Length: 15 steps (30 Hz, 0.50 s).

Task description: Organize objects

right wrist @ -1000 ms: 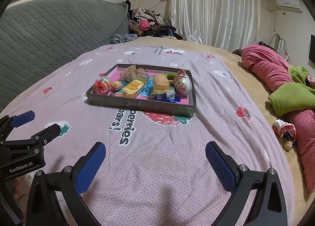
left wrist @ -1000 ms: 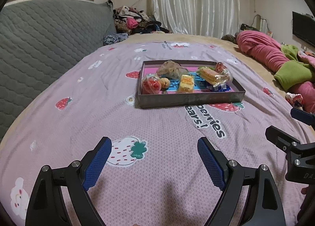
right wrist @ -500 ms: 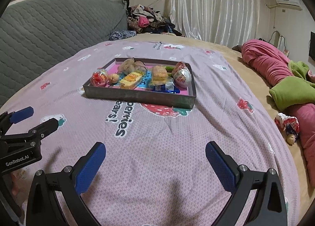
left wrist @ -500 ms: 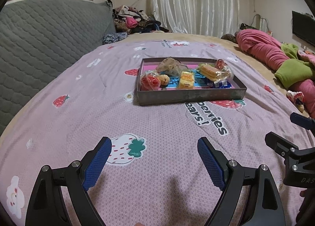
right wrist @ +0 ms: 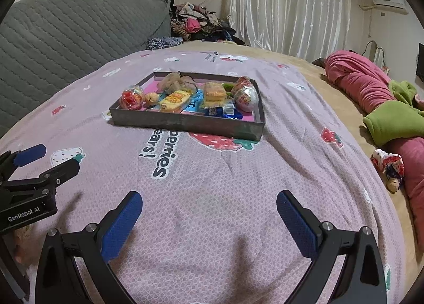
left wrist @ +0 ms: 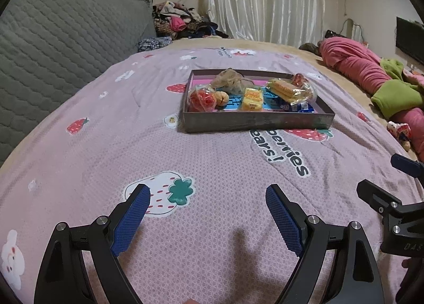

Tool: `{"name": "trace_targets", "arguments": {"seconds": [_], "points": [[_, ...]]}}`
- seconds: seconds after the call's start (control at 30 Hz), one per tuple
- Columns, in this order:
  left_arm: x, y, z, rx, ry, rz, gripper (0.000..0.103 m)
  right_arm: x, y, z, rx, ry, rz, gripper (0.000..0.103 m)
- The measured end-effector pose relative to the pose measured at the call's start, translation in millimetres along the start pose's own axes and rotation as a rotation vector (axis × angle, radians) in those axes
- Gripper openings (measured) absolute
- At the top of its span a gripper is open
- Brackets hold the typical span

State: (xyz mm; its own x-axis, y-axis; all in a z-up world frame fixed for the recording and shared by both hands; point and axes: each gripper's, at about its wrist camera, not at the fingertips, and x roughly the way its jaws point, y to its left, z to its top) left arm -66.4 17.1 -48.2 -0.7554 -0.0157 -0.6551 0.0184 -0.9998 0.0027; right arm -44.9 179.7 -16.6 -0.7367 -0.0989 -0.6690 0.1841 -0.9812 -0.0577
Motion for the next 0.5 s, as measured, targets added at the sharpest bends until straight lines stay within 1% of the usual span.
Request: {"name": "trace_targets", "arguments": {"seconds": [0.1, 0.23, 0.37, 0.5], "points": [[-1, 0, 0, 0.004, -0.013, -0.001, 0.09, 1, 2, -1, -0.005, 0.0, -0.006, 0.102], [4, 0, -1, -0.007, 0.017, -0.025, 0.09, 3, 1, -2, -0.004, 0.008, -0.009, 0.102], [8, -3, -2, 0.011, 0.019, 0.011, 0.09, 5, -1, -2, 0.0, 0.012, -0.013, 0.102], [9, -5, -2, 0.017, 0.018, 0.022, 0.09, 7, -1, -3, -0.001, 0.016, -0.018, 0.102]]}}
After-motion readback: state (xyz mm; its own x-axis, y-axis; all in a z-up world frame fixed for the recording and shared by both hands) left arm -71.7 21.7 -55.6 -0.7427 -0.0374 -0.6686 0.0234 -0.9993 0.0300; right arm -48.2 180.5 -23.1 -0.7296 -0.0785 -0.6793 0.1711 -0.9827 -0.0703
